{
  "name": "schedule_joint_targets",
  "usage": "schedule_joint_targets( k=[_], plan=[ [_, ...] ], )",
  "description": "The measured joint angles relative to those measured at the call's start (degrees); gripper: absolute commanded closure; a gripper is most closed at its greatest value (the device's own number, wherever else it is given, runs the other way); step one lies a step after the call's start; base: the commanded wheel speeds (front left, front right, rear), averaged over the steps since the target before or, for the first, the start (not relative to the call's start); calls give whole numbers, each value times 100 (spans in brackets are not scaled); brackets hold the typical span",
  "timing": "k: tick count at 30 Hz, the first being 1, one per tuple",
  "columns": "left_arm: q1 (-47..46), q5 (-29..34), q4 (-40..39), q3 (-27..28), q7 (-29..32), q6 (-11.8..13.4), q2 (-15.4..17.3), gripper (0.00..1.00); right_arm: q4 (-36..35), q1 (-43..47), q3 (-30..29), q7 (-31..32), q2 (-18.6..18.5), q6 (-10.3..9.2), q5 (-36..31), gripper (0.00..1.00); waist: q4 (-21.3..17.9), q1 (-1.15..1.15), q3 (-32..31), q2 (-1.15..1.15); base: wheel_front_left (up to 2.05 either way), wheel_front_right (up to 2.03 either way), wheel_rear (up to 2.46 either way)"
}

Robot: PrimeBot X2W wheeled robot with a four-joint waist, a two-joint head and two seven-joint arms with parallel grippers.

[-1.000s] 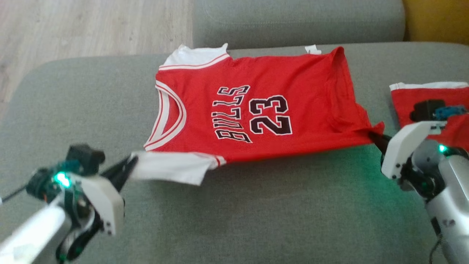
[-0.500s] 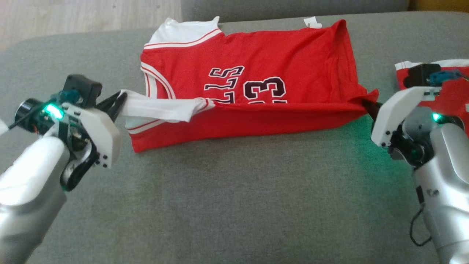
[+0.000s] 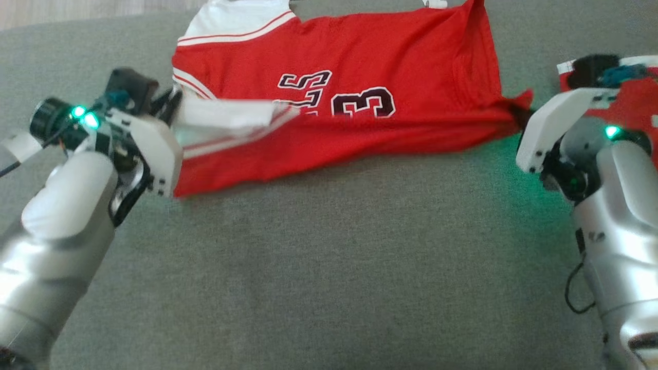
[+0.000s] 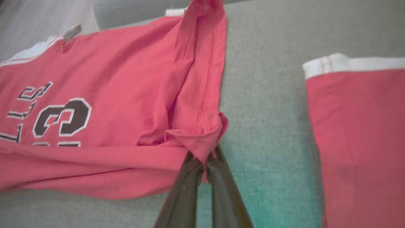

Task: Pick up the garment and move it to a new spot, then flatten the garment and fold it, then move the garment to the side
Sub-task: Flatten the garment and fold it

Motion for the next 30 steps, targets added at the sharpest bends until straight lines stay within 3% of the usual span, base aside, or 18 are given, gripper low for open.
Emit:
schedule_joint_targets(
  k=[6,12,16,22,27,30],
  plan=[
    [-398,-152,594,519,-1313,464,-522,0,298,-470,-854,-928,268,0,-55,0,-12,0,109,0,0,0,0],
    [-495,-354,770,1071,-2555,706,-858,0,255,-570,-1060,-2212,345,0,-98,0,32,-1,-30,0,0,0,0],
    [-304,-411,421,1449,-2672,810,-917,0,-70,-374,-968,-2987,406,0,125,0,89,-1,-208,0,0,0,0],
    [870,-14,-973,2264,-2695,1129,-1016,0,-733,475,-493,-3930,424,0,224,0,202,-2,-447,0,0,0,0],
    [2162,532,-1800,2687,-2697,1396,-1217,0,-1222,1197,-552,-4263,527,0,224,0,230,-2,-635,0,0,0,0],
    [2749,790,-2075,2818,-2697,1406,-1436,0,-1496,1658,-743,-4325,625,0,114,0,261,-2,-727,0,0,0,0]
  ],
)
